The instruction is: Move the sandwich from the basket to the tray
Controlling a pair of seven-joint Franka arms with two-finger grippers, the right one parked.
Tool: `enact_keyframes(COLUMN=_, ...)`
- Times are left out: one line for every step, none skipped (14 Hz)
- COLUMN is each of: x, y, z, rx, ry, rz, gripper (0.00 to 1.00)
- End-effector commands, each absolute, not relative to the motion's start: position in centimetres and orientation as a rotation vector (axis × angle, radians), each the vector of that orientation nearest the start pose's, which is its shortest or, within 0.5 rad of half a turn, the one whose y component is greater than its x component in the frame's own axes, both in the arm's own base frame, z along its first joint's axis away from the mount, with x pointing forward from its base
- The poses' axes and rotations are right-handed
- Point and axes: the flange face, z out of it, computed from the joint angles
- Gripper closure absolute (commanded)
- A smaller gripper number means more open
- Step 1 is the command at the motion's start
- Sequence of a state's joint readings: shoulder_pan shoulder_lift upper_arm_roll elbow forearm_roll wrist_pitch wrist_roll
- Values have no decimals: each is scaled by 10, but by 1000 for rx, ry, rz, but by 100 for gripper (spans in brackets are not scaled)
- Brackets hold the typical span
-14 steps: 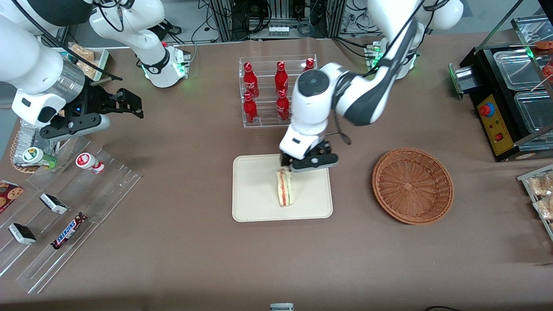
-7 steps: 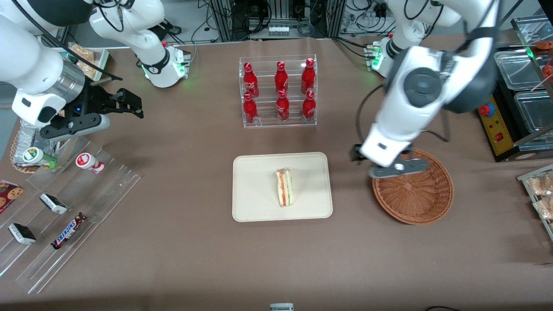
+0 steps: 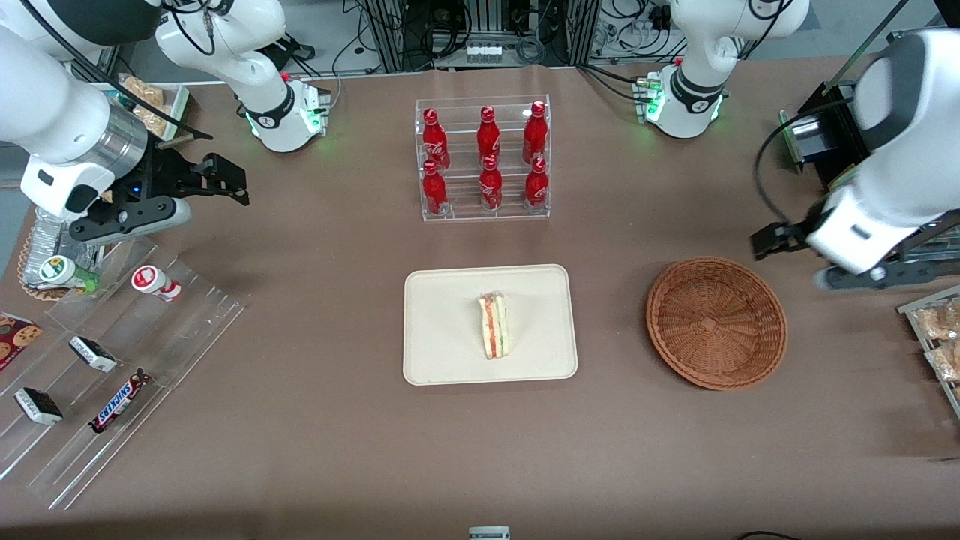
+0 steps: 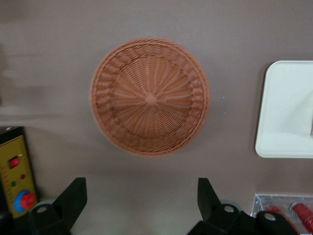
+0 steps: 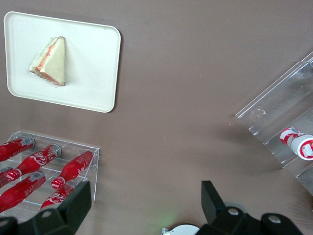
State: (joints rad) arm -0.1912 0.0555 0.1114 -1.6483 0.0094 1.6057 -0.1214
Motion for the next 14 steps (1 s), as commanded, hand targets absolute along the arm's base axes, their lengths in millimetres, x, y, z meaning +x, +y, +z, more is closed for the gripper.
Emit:
enact_keyframes(x=540, y=-41, z=595, rx=-3130, ry=-16, rz=103, gripper=0)
enact_keyframes(x=536, y=-29, z=606, rx=-3134, ry=-45, rz=70, gripper=0)
enact_keyframes(x=535, y=-11, z=609, rx=-3142, ry=-67, rz=68, gripper=0)
enact_keyframes(x=533, y=-10, z=612, rx=-3144, ry=35, rz=70, gripper=0)
enact_keyframes(x=533, y=-8, z=617, rx=-3142, ry=127, rz=56, gripper=0)
enact_keyframes(x=533, y=-5, z=622, rx=-3142, ry=145, rz=53, gripper=0)
enact_keyframes(x=533, y=-4, z=627, rx=-3140, ry=147, rz=46, gripper=0)
enact_keyframes(x=533, y=-4, z=629, rx=-3137, ry=135, rz=39, gripper=0)
enact_keyframes(x=533, y=-6, z=630, rx=-3140, ry=135, rz=34, gripper=0)
enact_keyframes(x=532, y=-6, z=630, rx=-3142, ry=133, rz=34, gripper=0)
enact_keyframes(x=532, y=-6, z=630, rx=-3142, ry=133, rz=38, gripper=0)
enact_keyframes(x=531, y=-6, z=630, rx=-3142, ry=133, rz=43, gripper=0)
enact_keyframes(x=531, y=-6, z=629, rx=-3140, ry=135, rz=51, gripper=0)
enact_keyframes(x=529, y=-6, z=631, rx=-3142, ry=135, rz=51, gripper=0)
